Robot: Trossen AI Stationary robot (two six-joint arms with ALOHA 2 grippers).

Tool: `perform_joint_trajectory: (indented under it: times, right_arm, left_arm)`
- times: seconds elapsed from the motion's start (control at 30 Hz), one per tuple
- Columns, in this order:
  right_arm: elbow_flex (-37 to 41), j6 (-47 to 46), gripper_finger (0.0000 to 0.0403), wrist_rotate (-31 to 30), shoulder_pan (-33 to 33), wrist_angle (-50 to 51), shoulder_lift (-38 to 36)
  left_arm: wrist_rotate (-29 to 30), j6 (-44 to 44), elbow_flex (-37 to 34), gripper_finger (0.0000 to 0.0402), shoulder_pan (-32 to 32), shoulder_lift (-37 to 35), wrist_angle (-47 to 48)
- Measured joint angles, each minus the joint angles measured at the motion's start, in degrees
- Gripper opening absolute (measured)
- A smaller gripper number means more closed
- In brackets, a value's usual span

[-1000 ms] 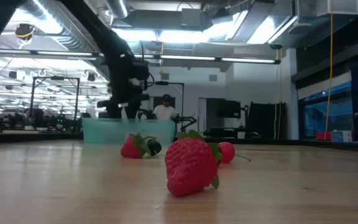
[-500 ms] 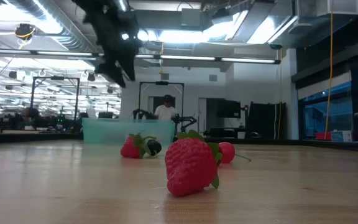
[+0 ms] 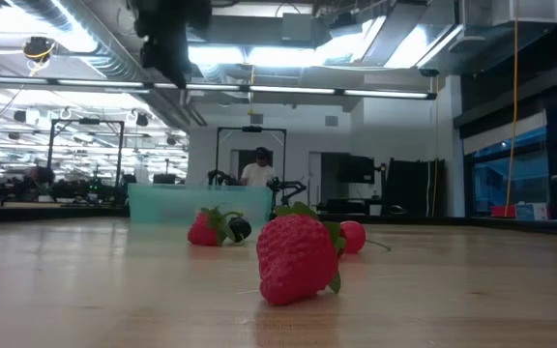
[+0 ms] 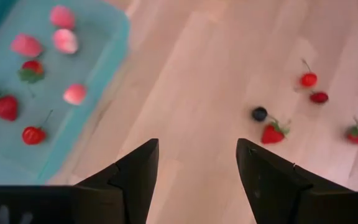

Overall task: Pick and placing Produce into tupperware
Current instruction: Put the red cherry into the blue bin

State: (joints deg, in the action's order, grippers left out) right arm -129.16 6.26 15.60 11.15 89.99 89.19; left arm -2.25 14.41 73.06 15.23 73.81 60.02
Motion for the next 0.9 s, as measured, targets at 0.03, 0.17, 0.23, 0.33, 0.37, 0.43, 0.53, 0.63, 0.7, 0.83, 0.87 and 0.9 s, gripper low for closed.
perform_joint_trajectory:
  times: [0.03,0.17,0.23,0.33,0.37,0.43,0.53,0.63,0.7,0.83,0.87,0.9]
  right_arm:
    - [0.23,-0.05,0.0136,0.02,-0.62,-0.04,-0.04]
    - [4.58,0.08,0.0136,0.0,-3.64,-0.62,-1.0]
    - [9.41,0.42,0.0136,0.01,-5.11,-3.03,-2.19]
    - [18.89,2.79,0.0136,0.0,-6.93,-7.95,-4.44]
    - [22.35,3.05,0.0136,-0.01,-7.47,-10.63,-5.27]
    - [29.49,3.11,0.0136,-0.07,-8.25,-16.35,-6.77]
    - [39.94,3.05,0.0136,-0.09,-9.15,-26.23,-8.96]
    - [49.92,2.9,0.0136,-0.09,-9.81,-34.62,-10.74]
    - [56.19,1.56,0.0136,-0.09,-10.21,-40.66,-11.41]
    - [68.08,-2.63,0.0136,-0.07,-11.26,-55.41,-11.19]
    - [70.89,-3.32,0.0136,-0.03,-11.64,-59.86,-10.87]
    - [73.52,-4.07,0.0136,-0.01,-12.09,-63.95,-10.56]
  left_arm:
    - [0.68,-0.01,0.0,0.0209,-1.53,-0.01,0.04]
    - [3.91,-0.04,0.0,0.0208,-7.08,0.03,0.04]
    - [5.03,-0.04,0.0,0.0205,-9.22,0.03,0.14]
    - [6.92,-0.04,0.0,0.0201,-11.64,0.03,0.79]
    - [7.77,-0.04,0.0,0.02,-12.28,0.03,0.89]
    - [8.81,-0.04,0.0,0.0198,-13.17,0.03,0.88]
    - [9.03,-0.04,0.0,0.0196,-13.74,0.03,0.87]
    - [9.08,-0.04,0.0,0.0196,-13.84,0.03,0.87]
    - [9.08,-0.04,0.0,0.0197,-13.84,0.03,0.86]
    - [9.08,-0.04,-0.69,0.0196,-13.84,0.06,0.45]
    - [9.08,-0.04,-1.05,0.0194,-13.82,0.08,0.43]
    - [9.08,-0.04,-1.47,0.0193,-13.83,0.1,0.39]
